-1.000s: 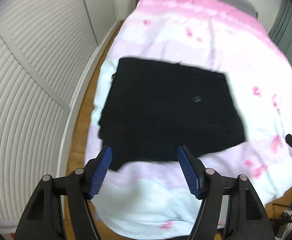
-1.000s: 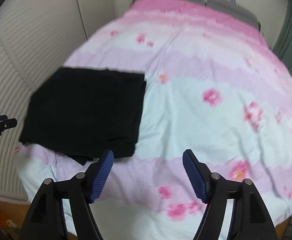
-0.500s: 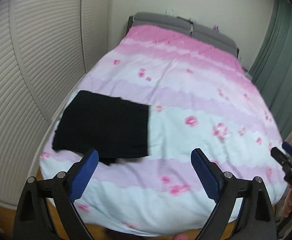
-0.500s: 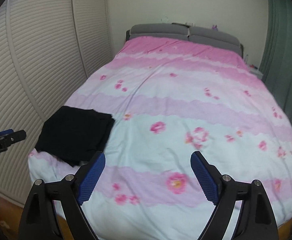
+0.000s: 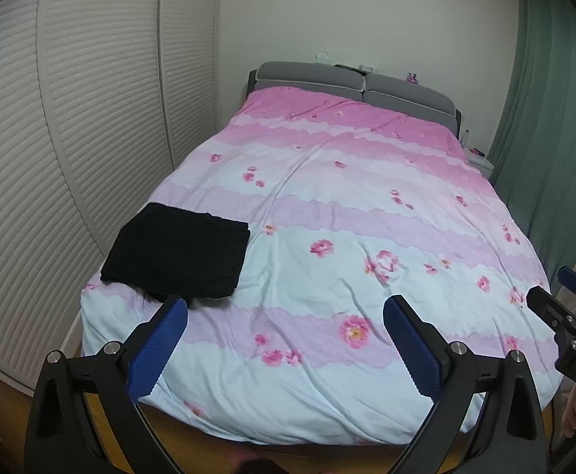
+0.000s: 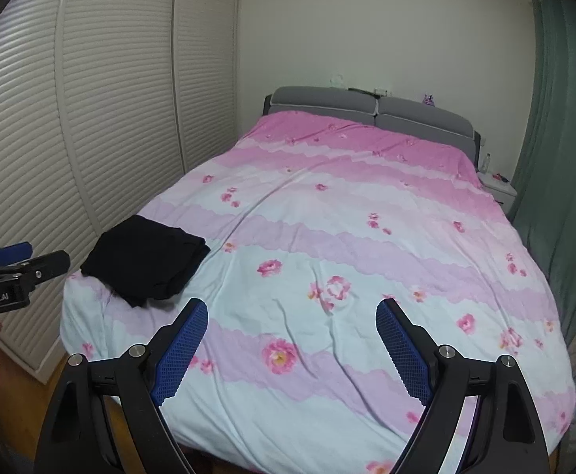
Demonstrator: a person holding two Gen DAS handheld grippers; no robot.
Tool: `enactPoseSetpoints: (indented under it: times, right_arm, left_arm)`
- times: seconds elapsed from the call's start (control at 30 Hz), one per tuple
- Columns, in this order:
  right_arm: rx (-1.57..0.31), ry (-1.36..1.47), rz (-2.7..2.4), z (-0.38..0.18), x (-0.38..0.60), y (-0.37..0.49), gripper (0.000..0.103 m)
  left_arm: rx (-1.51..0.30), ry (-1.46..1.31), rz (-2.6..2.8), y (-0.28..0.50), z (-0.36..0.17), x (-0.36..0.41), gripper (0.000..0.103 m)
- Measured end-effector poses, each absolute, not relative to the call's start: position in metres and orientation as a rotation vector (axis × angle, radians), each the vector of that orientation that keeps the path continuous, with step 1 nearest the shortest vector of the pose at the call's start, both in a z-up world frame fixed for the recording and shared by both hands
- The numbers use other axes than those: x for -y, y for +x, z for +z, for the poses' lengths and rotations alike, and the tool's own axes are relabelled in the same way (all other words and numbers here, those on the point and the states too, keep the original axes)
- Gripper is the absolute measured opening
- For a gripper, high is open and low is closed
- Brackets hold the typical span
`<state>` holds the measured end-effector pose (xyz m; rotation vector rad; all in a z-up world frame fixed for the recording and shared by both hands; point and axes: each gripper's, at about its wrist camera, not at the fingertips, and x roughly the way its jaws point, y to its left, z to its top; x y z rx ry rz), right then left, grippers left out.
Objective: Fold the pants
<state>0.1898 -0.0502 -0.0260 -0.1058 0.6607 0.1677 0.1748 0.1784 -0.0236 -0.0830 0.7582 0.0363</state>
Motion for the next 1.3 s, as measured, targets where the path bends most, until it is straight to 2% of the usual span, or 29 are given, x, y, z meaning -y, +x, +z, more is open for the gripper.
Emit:
enactPoseSetpoints:
  times: [0.6, 0.67, 1.3]
  right_arm:
    - [-0.603, 0.006, -0.107, 0.015, 0.133, 0.058, 0.088]
    - [-0.594, 0.016, -0.139, 0.018, 0.145, 0.043, 0.090]
    - [-0.535, -0.032, -0.118, 0.047, 0.228, -0.036, 0.091]
  left_arm:
    - [-0.708, 0.032, -0.115, 0.103, 0.018, -0.094, 0.102]
    - [-0.697, 0.047, -0.132, 0.091, 0.023, -0.080, 0.102]
    - [-0.635, 0.042, -0.154, 0.005, 0.039, 0.011, 0.102]
